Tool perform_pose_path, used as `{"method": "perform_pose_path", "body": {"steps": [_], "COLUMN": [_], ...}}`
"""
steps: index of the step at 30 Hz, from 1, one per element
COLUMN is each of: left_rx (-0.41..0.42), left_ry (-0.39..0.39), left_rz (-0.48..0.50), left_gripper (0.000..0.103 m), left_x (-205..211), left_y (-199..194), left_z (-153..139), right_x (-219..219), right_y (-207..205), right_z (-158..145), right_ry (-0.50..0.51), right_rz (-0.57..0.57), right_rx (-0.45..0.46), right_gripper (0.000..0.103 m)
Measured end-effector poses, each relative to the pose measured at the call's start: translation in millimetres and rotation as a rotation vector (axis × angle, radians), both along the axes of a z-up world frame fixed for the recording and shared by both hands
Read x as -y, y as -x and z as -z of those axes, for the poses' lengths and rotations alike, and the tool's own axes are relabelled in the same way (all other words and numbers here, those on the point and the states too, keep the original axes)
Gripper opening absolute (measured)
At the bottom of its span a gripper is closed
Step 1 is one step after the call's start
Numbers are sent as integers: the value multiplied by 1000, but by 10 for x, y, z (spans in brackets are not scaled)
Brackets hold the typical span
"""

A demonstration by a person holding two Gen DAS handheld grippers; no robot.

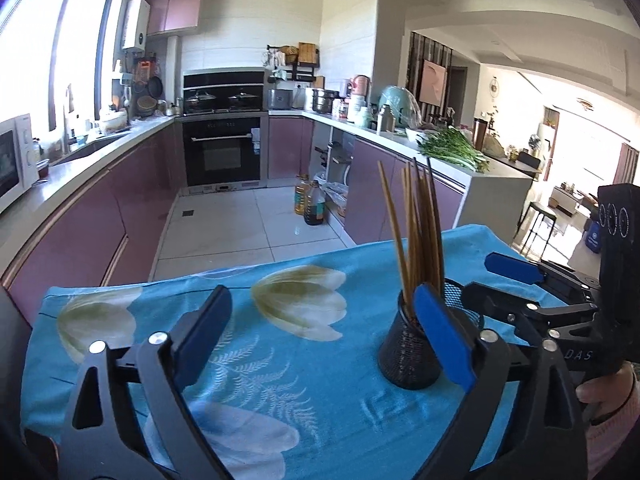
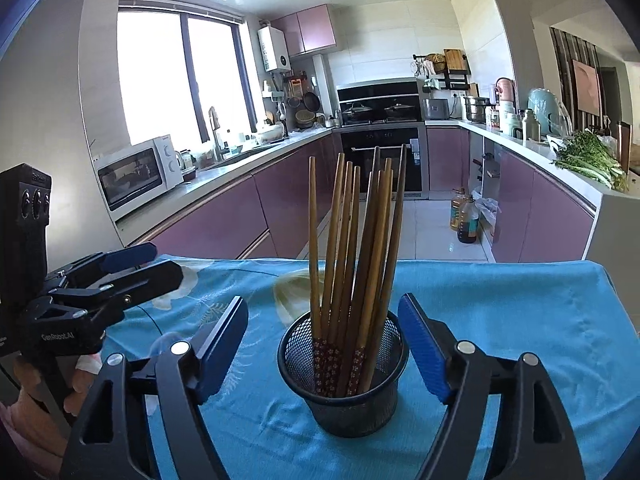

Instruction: Organize utensils

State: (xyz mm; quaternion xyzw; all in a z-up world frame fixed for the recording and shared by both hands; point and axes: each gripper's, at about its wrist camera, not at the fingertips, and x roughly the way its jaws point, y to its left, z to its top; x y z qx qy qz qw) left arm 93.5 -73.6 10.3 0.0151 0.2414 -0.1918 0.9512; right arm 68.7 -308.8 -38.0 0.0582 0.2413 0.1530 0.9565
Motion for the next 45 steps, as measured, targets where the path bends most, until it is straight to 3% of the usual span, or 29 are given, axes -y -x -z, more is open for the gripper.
{"method": "perform_pose_path", "body": {"steps": [4,18,45], "left_rx": [49,216,293], "left_ry": [-11,-2,-13], "left_rz": [-84,-245,-297], "left_gripper": [98,98,98], "left_x": [-236,-631,-652], "left_y": [162,754,1099], "left_z": [-2,-36,-124], "right_x": [-100,-269,-329], "right_y": [113,377,603], "right_z": [14,12,-42], "right_ry": [18,42,49], "right_rz": [-3,51,113], "right_rx": [49,157,226], "right_gripper": [96,96,96]}}
